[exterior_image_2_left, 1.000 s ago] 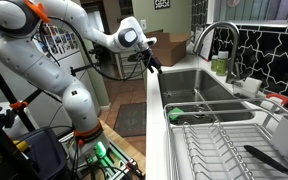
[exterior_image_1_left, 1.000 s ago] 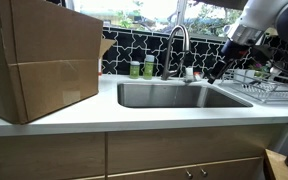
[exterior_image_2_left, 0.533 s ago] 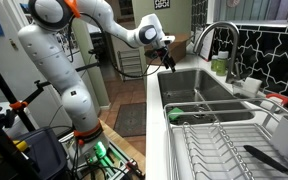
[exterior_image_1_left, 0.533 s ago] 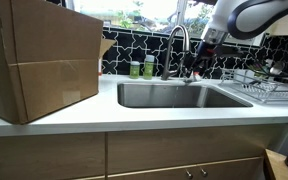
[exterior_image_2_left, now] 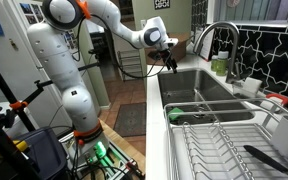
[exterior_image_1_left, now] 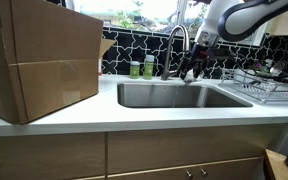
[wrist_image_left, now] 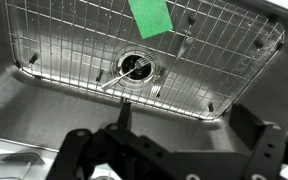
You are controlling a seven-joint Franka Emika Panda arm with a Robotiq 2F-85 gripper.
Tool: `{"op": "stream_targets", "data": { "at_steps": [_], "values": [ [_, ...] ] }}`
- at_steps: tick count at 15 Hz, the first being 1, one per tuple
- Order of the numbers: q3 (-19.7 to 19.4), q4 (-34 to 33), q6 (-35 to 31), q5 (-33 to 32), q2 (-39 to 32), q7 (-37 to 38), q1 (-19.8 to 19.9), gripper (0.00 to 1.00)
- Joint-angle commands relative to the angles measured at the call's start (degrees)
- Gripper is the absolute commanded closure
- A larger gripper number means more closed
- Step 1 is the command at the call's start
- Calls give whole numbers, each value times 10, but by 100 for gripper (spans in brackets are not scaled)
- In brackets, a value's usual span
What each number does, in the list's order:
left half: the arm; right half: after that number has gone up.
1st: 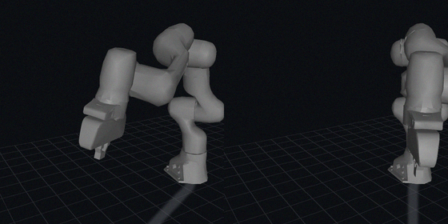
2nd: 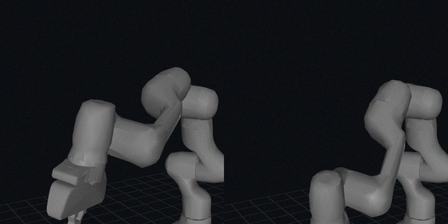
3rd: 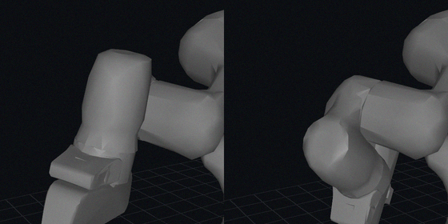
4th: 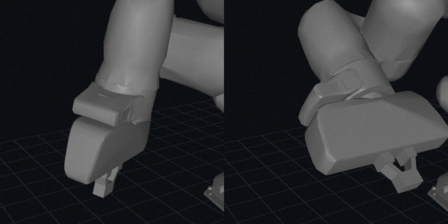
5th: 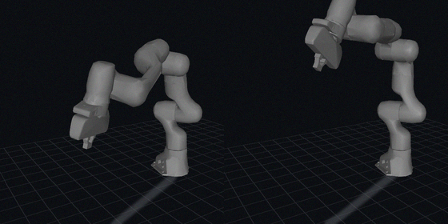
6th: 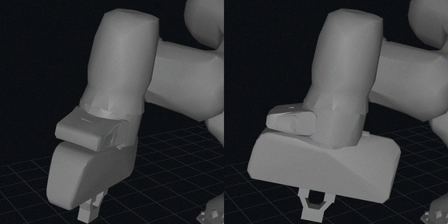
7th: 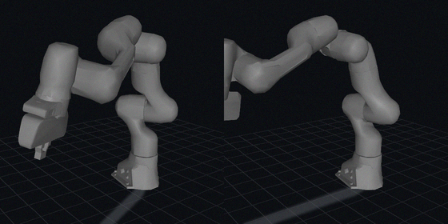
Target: Rinse the fork under the faucet
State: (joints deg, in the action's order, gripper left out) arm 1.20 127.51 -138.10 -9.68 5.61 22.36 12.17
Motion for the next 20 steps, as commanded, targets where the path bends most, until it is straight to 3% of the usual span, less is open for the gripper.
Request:
{"op": "stream_targets", "data": {
  "at_steps": [1,5,7,12,20],
  "values": [
    [-27,-25,10,68,-36,-23,-29,0],
    [-36,-101,28,212,-151,-53,-44,0],
    [-37,-136,30,238,-200,-39,-43,0],
    [-55,-222,22,226,-305,-7,-49,0],
    [-77,-348,77,219,-437,20,-53,0]
  ]
}}
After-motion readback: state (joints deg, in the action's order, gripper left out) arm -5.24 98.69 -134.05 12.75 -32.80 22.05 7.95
